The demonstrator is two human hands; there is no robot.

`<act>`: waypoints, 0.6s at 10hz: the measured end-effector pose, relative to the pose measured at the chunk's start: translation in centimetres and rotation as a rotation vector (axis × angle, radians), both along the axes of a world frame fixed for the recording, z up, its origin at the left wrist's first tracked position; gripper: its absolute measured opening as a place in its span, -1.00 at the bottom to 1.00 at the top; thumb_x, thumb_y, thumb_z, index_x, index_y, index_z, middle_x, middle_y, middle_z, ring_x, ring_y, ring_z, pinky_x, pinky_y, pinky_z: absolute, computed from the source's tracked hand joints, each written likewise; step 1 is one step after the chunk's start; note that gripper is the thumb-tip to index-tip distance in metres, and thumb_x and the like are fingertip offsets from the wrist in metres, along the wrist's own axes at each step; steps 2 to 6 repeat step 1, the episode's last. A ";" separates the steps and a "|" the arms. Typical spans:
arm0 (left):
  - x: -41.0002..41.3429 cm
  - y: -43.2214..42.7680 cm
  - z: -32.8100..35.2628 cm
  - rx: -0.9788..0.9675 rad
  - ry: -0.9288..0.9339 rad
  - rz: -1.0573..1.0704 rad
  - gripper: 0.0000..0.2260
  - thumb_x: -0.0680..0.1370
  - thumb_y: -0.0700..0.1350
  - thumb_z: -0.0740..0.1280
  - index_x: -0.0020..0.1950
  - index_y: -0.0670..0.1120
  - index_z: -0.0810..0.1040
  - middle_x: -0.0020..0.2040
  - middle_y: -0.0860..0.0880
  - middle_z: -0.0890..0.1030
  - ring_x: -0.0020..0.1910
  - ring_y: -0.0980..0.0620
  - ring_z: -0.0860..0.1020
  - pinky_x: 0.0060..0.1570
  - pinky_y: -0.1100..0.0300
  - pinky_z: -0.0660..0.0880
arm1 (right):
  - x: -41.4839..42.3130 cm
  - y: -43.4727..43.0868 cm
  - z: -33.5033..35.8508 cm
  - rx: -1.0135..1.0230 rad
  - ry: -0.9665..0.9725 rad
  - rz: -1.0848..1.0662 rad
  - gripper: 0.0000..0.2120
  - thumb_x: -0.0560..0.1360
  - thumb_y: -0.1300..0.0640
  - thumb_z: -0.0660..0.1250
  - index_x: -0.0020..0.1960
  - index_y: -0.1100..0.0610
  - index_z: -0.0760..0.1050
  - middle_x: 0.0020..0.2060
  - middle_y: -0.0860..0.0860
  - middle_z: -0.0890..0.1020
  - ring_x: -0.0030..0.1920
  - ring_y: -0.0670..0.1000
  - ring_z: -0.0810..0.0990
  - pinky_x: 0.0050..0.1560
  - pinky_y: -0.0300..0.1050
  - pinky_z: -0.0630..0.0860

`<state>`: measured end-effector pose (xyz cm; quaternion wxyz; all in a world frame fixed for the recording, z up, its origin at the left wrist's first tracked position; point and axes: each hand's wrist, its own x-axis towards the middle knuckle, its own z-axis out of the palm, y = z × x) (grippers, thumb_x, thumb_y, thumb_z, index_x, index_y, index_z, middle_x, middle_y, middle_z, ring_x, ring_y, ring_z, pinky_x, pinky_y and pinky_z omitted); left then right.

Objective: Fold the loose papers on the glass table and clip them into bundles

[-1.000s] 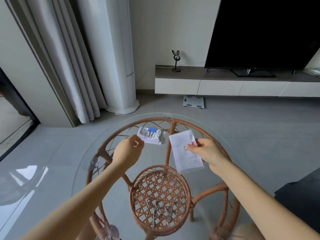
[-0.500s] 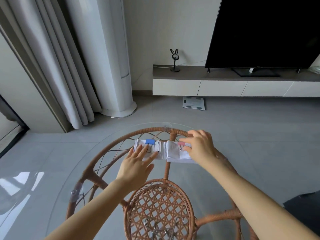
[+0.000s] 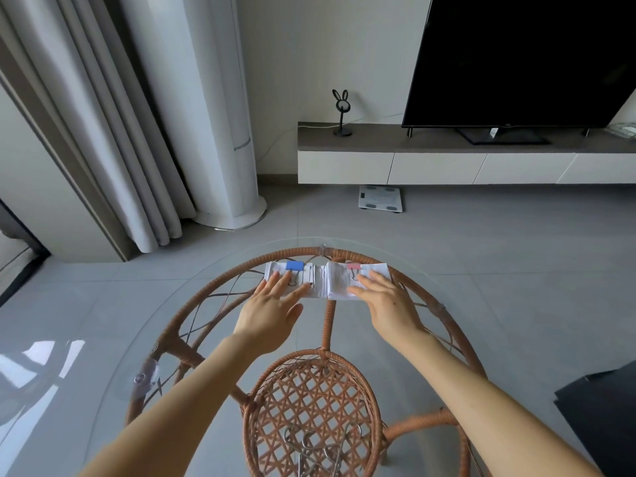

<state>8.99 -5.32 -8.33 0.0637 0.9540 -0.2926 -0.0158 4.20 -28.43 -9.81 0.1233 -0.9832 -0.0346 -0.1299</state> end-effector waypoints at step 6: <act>0.0 -0.1 1.0 0.019 0.000 0.003 -0.54 0.66 0.10 -0.05 0.55 0.15 -0.06 0.57 -0.06 -0.13 0.53 -0.07 -0.20 0.36 0.13 -0.32 | -0.5 0.3 1.6 -0.071 -0.008 0.006 -0.54 0.55 0.36 0.19 0.39 0.04 0.40 0.44 0.03 0.33 0.49 0.06 0.17 0.48 0.08 -0.12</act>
